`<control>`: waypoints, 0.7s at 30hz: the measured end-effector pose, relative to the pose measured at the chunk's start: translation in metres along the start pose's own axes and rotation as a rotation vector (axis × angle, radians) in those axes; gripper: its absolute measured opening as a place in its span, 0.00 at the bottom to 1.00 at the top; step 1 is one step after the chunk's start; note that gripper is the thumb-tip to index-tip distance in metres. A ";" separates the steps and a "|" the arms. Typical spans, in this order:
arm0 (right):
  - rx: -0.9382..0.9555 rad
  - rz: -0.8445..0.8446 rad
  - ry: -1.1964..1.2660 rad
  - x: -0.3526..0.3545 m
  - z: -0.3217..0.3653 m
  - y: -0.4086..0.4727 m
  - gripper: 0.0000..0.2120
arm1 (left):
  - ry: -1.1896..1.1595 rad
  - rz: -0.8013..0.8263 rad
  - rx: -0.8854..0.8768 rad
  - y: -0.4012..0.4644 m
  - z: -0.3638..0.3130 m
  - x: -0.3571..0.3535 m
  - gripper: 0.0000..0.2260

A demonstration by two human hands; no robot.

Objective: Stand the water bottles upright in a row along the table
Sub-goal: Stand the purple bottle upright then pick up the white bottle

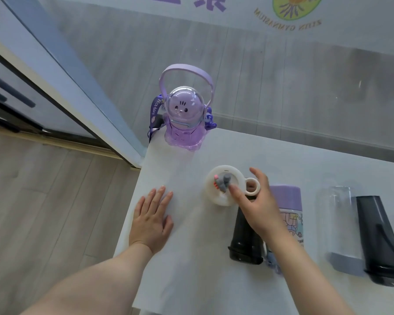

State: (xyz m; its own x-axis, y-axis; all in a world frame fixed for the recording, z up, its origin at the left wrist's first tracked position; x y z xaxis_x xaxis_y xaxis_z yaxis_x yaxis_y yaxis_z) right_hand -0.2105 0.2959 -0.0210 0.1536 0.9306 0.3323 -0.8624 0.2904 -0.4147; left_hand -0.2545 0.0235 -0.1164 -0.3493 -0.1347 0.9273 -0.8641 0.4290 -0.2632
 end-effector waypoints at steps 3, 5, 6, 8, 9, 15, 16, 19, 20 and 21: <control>0.098 -0.105 -0.037 0.009 0.006 -0.012 0.37 | -0.003 0.005 0.004 0.000 -0.001 0.000 0.27; 0.269 -0.179 -0.219 0.014 0.021 -0.022 0.41 | -0.007 0.002 0.004 0.000 -0.001 0.001 0.27; 0.383 -0.193 -0.345 0.011 0.030 -0.026 0.43 | -0.010 0.000 0.003 0.000 -0.001 0.001 0.27; 0.528 -0.190 -0.575 -0.001 0.040 -0.030 0.46 | -0.012 -0.001 -0.001 0.000 -0.001 0.001 0.27; 0.543 -0.183 -0.641 -0.007 0.041 -0.029 0.46 | -0.012 0.000 -0.002 0.000 -0.001 0.001 0.27; 0.499 -0.209 -0.735 -0.019 0.041 -0.012 0.40 | -0.017 -0.002 -0.008 0.000 0.000 0.001 0.27; 0.498 -0.208 -0.734 -0.018 0.041 -0.007 0.40 | -0.017 0.001 -0.006 0.000 0.000 0.001 0.27; 0.498 -0.239 -0.728 -0.011 0.044 0.013 0.40 | -0.007 0.011 -0.001 0.000 0.000 -0.001 0.27; 0.497 -0.250 -0.727 -0.009 0.046 0.022 0.40 | -0.007 0.012 0.000 0.000 0.000 -0.001 0.27; 0.492 -0.258 -0.727 -0.006 0.049 0.030 0.40 | -0.010 0.013 0.001 0.000 0.000 -0.001 0.27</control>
State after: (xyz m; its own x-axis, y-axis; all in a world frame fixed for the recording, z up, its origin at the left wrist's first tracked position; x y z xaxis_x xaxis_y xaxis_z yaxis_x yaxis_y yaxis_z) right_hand -0.2607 0.2878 0.0056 0.1723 0.4318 0.8854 -0.9774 0.1870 0.0990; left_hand -0.2543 0.0238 -0.1170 -0.3641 -0.1384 0.9210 -0.8599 0.4298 -0.2754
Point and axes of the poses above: each hand's wrist, its own y-axis towards the middle knuckle, its own x-axis out of the back of the hand, z = x × y, the point moved 7 cm from there along y, towards the middle knuckle, and after that the axes turned 6 degrees about z, right-handed, at the moved point
